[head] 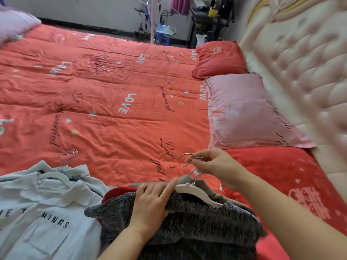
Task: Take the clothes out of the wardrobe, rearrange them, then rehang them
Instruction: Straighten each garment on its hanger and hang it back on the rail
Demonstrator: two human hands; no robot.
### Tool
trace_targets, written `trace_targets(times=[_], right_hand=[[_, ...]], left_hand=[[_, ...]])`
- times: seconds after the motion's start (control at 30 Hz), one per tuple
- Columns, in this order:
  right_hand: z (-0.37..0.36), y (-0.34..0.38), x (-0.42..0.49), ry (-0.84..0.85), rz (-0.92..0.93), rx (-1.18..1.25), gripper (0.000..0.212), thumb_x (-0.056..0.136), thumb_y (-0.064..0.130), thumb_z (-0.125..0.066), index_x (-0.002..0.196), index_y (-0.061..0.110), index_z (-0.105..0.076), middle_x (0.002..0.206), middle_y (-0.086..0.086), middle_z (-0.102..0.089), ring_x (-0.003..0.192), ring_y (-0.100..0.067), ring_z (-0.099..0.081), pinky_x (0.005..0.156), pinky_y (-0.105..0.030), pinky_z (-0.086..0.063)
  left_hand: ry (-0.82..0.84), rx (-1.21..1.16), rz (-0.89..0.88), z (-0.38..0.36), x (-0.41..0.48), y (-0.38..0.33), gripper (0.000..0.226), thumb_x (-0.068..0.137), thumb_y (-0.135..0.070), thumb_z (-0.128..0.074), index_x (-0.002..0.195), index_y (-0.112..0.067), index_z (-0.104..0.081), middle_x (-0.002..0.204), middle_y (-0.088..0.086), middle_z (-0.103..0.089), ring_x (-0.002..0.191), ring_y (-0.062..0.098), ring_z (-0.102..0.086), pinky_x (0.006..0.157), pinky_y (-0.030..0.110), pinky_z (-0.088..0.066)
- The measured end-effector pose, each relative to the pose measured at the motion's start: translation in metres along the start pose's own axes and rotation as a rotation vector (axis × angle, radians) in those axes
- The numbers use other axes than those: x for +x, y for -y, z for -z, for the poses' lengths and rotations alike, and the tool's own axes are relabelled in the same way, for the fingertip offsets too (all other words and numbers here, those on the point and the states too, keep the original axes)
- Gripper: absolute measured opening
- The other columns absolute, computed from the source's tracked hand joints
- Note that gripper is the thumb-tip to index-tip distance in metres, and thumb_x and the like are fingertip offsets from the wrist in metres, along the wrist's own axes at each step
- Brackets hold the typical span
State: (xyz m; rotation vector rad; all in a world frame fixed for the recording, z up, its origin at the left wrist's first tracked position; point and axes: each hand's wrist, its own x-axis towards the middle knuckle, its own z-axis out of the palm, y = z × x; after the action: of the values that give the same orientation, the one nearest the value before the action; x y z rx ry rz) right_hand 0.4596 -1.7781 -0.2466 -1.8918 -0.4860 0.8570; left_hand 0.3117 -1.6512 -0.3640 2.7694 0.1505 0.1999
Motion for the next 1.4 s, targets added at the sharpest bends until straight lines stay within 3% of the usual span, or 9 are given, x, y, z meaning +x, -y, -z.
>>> trace_targets(times=[0.13, 0.27, 0.4, 0.6, 0.8, 0.93, 1.13, 1.3, 1.4], right_hand=[[-0.014, 0.037, -0.034, -0.008, 0.020, 0.043, 0.018, 0.084, -0.003, -0.062, 0.084, 0.011, -0.072, 0.075, 0.004, -0.069, 0.068, -0.002, -0.056, 0.068, -0.018, -0.047], [-0.030, 0.082, -0.075, 0.040, 0.051, 0.038, 0.022, 0.082, -0.004, -0.064, 0.085, 0.015, -0.073, 0.093, -0.007, -0.073, 0.082, -0.010, -0.060, 0.079, -0.025, -0.048], [-0.046, 0.123, -0.114, 0.057, 0.096, 0.021, 0.021, 0.080, -0.006, -0.065, 0.086, 0.013, -0.072, 0.085, -0.004, -0.072, 0.078, -0.007, -0.060, 0.076, -0.017, -0.048], [-0.056, 0.162, -0.164, 0.003, 0.196, 0.131, 0.027, 0.084, -0.007, -0.059, 0.095, 0.017, -0.066, 0.070, 0.000, -0.067, 0.063, -0.003, -0.061, 0.058, -0.012, -0.047], [-0.080, 0.188, -0.220, 0.007, 0.419, 0.128, 0.036, 0.080, 0.003, -0.067, 0.113, 0.015, -0.060, 0.084, 0.000, -0.066, 0.078, -0.005, -0.062, 0.075, -0.015, -0.050], [-0.095, 0.192, -0.261, 0.060, 0.500, -0.314, 0.087, 0.064, 0.041, -0.073, 0.139, 0.023, -0.034, 0.109, 0.000, -0.061, 0.099, -0.007, -0.060, 0.092, -0.026, -0.049], [-0.148, 0.205, -0.314, -0.051, 0.742, -1.081, 0.106, 0.069, 0.059, -0.069, 0.149, 0.031, -0.004, 0.145, 0.008, -0.040, 0.128, -0.016, -0.040, 0.101, -0.025, -0.030], [-0.220, 0.239, -0.340, -0.063, 0.928, -1.072, 0.100, 0.072, 0.061, -0.065, 0.147, 0.035, -0.003, 0.140, 0.009, -0.047, 0.122, -0.017, -0.048, 0.096, -0.029, -0.037], [-0.272, 0.250, -0.352, -0.036, 1.039, -1.068, 0.097, 0.074, 0.063, -0.061, 0.147, 0.038, -0.001, 0.128, 0.004, -0.057, 0.111, -0.022, -0.057, 0.085, -0.032, -0.043]], left_hand=[[-0.035, 0.046, 0.025, 0.035, -0.012, -0.004, 0.119, 0.028, -0.046, -0.091, 0.134, -0.027, -0.040, 0.115, 0.003, -0.062, 0.093, 0.018, -0.058, 0.081, 0.032, -0.030], [-0.002, 0.043, -0.001, 0.081, -0.025, -0.007, 0.122, 0.037, -0.046, -0.090, 0.140, -0.028, -0.028, 0.117, -0.009, -0.063, 0.112, 0.021, -0.047, 0.084, 0.037, -0.045], [0.034, 0.038, -0.030, 0.124, -0.038, -0.012, 0.099, 0.076, -0.046, -0.069, 0.148, -0.034, -0.002, 0.135, -0.011, -0.050, 0.129, 0.012, -0.040, 0.108, 0.033, -0.020], [-0.140, -0.011, -0.083, 0.186, -0.083, -0.034, 0.078, 0.069, -0.043, -0.072, 0.138, -0.031, -0.038, 0.117, -0.008, -0.065, 0.106, 0.019, -0.060, 0.082, 0.029, -0.043], [-0.299, 0.056, 0.011, 0.252, -0.154, -0.068, 0.075, 0.060, -0.044, -0.074, 0.130, -0.036, -0.046, 0.103, -0.009, -0.070, 0.093, 0.015, -0.065, 0.072, 0.025, -0.046], [-0.383, 0.110, 0.146, 0.299, -0.206, -0.088, 0.069, 0.070, -0.043, -0.068, 0.135, -0.039, -0.043, 0.112, -0.006, -0.067, 0.103, 0.018, -0.062, 0.082, 0.029, -0.043], [-0.493, 0.295, 0.243, 0.378, -0.295, -0.100, 0.066, 0.053, -0.059, -0.050, 0.113, -0.033, -0.059, 0.066, -0.009, -0.068, 0.053, 0.010, -0.064, 0.044, 0.021, -0.044], [-0.495, 0.367, 0.411, 0.425, -0.380, -0.097, 0.071, 0.063, -0.054, -0.059, 0.131, -0.034, -0.050, 0.095, -0.002, -0.071, 0.084, 0.022, -0.067, 0.070, 0.029, -0.047], [-0.518, 0.417, 0.472, 0.447, -0.434, -0.085, 0.066, 0.062, -0.053, -0.065, 0.124, -0.034, -0.056, 0.083, -0.004, -0.071, 0.072, 0.019, -0.068, 0.061, 0.026, -0.046]])
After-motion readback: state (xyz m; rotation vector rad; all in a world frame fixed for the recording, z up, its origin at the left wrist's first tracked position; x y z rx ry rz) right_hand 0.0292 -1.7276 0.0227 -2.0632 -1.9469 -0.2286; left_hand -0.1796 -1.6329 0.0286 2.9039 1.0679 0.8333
